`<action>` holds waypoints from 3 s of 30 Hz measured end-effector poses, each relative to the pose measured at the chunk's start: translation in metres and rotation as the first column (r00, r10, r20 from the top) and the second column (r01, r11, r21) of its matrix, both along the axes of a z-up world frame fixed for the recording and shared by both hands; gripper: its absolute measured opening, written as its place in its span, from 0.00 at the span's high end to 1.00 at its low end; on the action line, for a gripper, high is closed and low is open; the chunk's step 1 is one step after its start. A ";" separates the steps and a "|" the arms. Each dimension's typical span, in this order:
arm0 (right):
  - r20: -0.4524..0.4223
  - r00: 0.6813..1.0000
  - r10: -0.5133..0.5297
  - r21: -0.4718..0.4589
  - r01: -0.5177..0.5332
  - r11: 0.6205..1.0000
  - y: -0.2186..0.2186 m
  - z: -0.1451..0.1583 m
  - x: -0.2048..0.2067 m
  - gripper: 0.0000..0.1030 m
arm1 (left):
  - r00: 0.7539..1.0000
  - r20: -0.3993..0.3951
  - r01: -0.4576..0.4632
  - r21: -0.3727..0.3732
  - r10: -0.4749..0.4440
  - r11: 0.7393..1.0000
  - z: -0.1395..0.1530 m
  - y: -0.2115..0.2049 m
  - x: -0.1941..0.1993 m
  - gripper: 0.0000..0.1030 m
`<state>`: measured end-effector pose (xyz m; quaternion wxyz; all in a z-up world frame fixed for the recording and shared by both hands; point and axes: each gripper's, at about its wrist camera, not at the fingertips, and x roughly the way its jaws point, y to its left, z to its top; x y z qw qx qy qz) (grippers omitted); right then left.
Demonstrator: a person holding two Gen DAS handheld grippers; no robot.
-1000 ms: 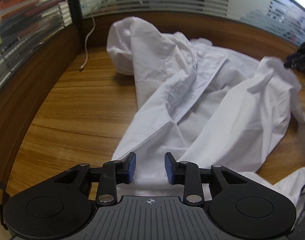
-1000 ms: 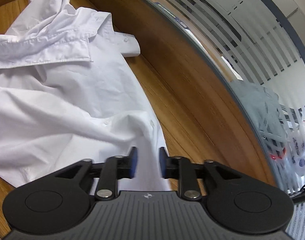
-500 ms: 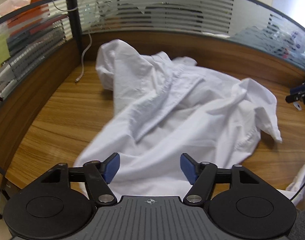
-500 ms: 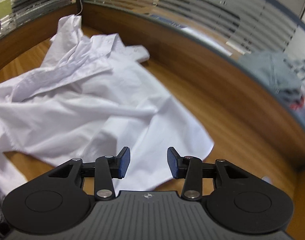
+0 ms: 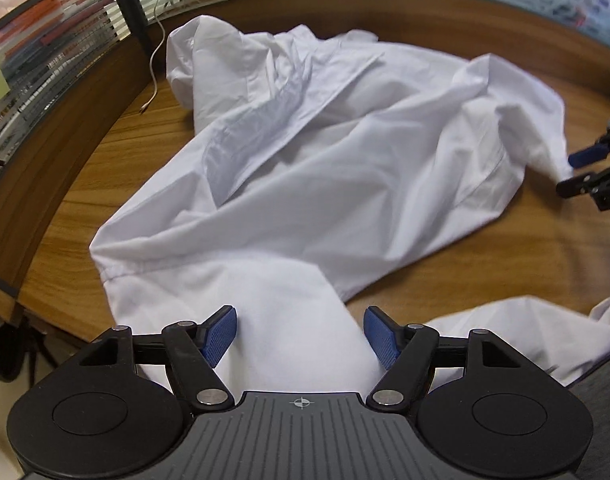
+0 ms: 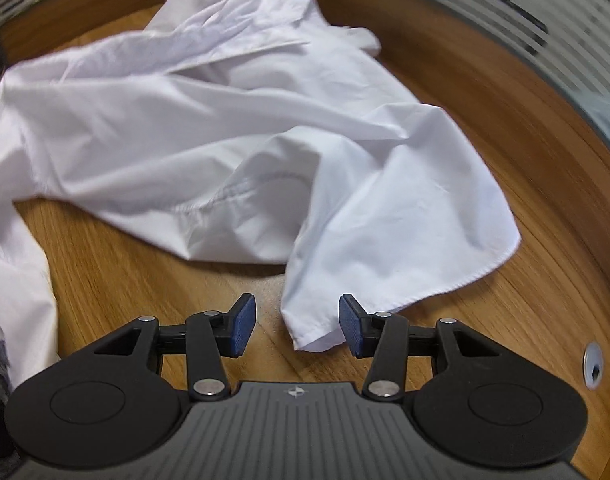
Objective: Fold clothes
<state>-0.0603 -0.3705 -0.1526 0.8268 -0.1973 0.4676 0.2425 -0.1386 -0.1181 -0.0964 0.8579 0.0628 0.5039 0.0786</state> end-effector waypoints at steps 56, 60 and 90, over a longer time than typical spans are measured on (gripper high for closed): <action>-0.041 0.977 -0.209 0.308 0.211 0.928 0.022 0.082 0.017 0.67 | 0.987 0.135 0.088 -0.006 -0.086 0.996 0.015 0.090 0.090 0.53; -0.041 0.968 -0.246 0.330 0.246 0.912 0.067 0.079 0.013 0.66 | 0.988 0.102 0.123 -0.045 -0.118 0.991 -0.006 0.089 0.113 0.52; -0.401 0.865 -0.300 0.561 0.491 0.667 0.184 -0.035 0.177 0.92 | 0.991 0.131 0.066 -0.448 -0.008 0.892 -0.013 0.157 0.133 0.89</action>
